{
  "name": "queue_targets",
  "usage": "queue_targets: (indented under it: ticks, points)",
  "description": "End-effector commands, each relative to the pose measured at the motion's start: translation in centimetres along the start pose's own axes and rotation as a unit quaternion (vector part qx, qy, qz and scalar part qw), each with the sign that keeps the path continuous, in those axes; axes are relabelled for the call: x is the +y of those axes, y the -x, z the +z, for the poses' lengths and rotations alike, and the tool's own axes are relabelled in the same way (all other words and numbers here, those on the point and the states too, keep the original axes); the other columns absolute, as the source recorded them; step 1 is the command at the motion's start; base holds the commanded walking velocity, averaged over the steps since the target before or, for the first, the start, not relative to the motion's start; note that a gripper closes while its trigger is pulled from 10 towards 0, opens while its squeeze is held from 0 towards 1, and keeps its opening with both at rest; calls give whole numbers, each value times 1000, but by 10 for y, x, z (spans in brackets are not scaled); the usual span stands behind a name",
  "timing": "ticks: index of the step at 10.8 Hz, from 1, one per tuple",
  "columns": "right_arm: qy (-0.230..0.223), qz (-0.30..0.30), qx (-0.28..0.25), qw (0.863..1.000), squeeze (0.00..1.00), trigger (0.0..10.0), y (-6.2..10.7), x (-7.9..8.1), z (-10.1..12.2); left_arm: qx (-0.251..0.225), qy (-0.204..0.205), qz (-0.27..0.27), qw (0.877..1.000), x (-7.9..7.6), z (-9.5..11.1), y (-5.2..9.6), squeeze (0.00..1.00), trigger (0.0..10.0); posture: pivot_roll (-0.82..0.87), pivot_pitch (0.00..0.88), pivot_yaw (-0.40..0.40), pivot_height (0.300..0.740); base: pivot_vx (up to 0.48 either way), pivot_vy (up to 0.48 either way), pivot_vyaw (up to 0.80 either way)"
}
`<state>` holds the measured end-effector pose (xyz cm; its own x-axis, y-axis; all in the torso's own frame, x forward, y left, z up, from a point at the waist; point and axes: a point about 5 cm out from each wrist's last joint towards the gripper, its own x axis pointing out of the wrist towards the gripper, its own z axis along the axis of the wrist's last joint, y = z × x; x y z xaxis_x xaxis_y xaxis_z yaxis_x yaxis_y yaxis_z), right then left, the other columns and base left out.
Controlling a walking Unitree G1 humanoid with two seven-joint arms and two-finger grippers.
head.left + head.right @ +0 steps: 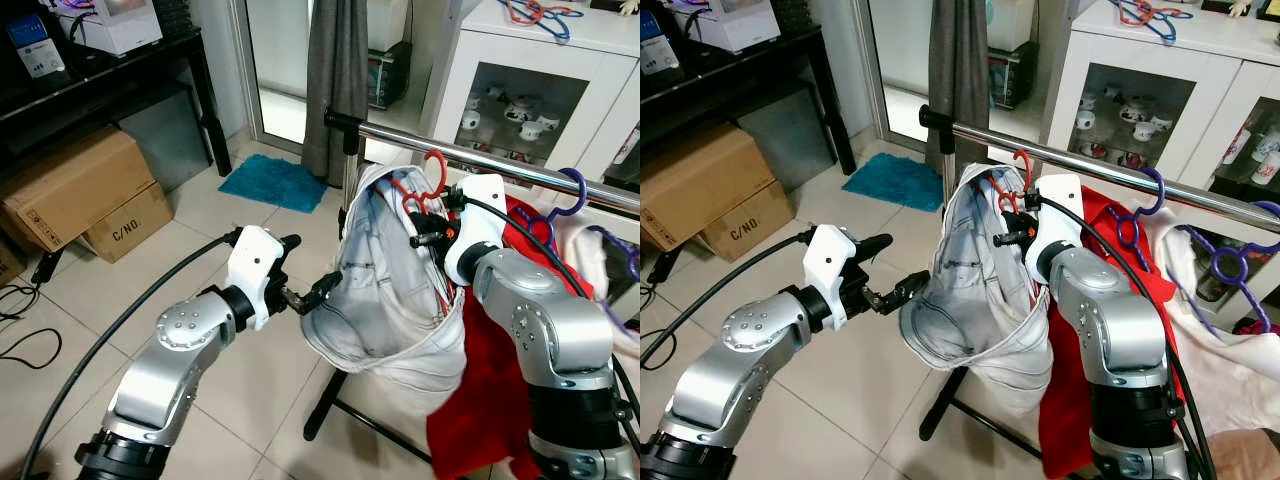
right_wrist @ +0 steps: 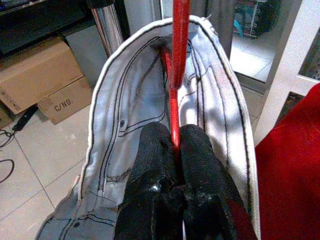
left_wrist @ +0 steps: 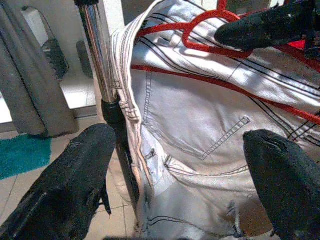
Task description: Hang hanger
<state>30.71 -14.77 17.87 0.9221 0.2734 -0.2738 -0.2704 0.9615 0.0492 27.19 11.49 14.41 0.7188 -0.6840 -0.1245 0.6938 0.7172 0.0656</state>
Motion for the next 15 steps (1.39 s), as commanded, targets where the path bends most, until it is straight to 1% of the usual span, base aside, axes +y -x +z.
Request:
queue_targets:
  ticks: [1, 4, 7, 11, 15]
  points:
    - [6, 3, -43, 999, 0, 0, 1, 4, 18, -2, -4, 10, 1000, 3, 1, 0, 0, 10000, -37, 0, 51, 740, 0, 0, 0]
    - [-3, -3, -44, 999, 0, 0, 7, 6, 6, -2, -3, 22, 1000, 8, 1, 3, 0, 10000, -35, 0, 47, 740, 0, 0, 0]
    - [-27, -28, -47, 998, 0, 0, 18, -3, -10, -4, -4, 23, 1000, 9, 1, -1, 0, 10000, -43, 0, 49, 740, 0, 0, 0]
    - [-36, -21, -52, 998, 0, 0, 21, -1, -15, -3, -3, 21, 1000, 8, 0, -1, 0, 10000, -44, 0, 47, 740, 0, 0, 0]
    - [-39, -17, -53, 998, 0, 0, 20, 2, -16, -1, -5, 21, 1000, 8, 0, 0, 0, 10000, -35, 0, 45, 740, -292, 0, 0]
